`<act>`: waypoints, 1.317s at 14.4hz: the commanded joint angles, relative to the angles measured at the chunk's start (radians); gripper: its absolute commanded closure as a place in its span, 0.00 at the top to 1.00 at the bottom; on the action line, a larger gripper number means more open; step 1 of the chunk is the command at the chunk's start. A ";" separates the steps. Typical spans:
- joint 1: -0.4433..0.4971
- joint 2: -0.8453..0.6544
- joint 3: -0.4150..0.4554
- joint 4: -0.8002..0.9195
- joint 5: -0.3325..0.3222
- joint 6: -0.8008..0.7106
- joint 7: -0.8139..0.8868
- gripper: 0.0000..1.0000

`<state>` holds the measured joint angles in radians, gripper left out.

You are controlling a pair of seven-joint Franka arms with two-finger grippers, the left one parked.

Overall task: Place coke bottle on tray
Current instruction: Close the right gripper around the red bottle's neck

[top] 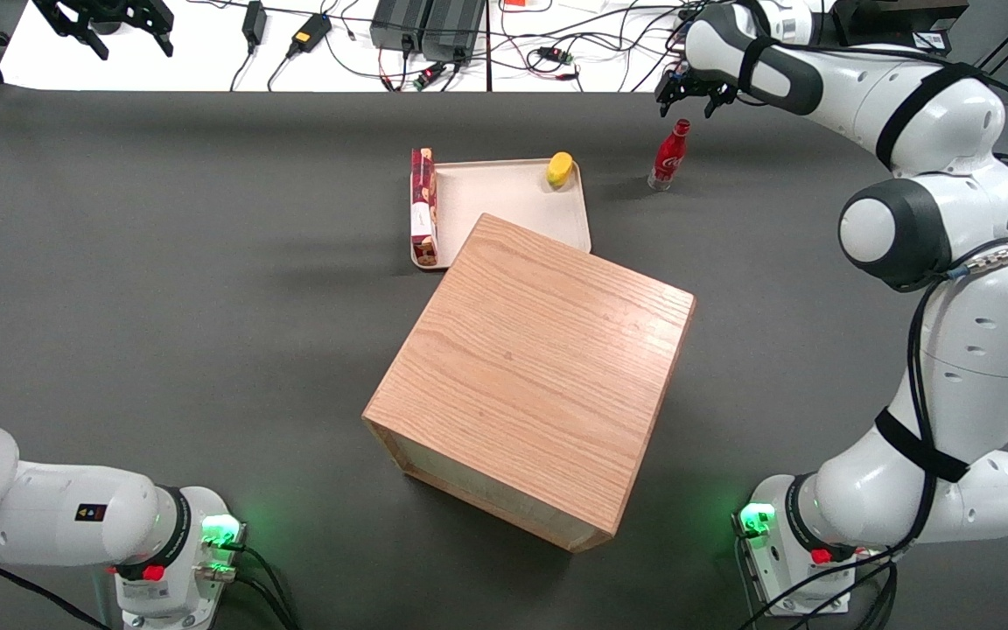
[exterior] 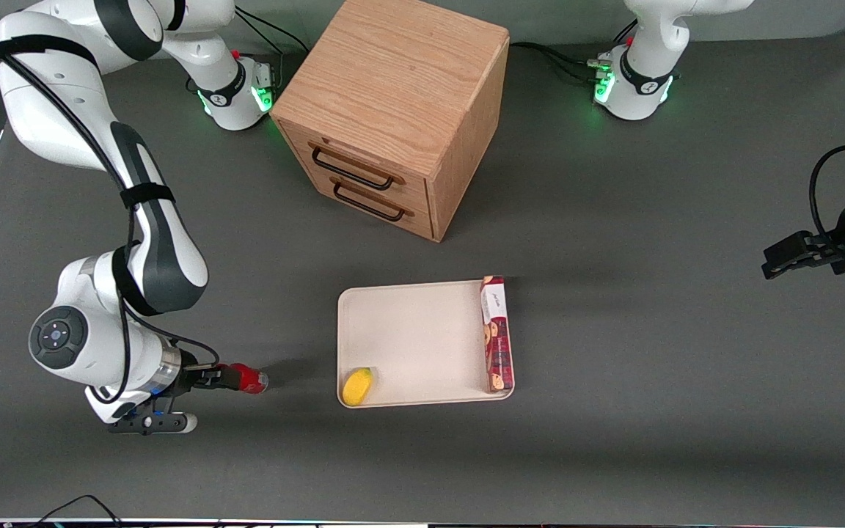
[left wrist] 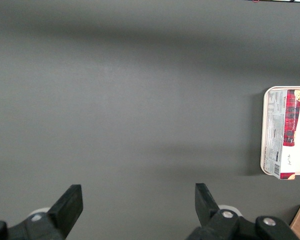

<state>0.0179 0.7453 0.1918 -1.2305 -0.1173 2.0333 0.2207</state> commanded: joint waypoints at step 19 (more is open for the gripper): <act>0.007 -0.099 0.047 0.009 -0.042 -0.193 0.058 0.04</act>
<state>0.0256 0.7172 0.2190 -1.2460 -0.1514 1.9515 0.2741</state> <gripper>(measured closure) 0.705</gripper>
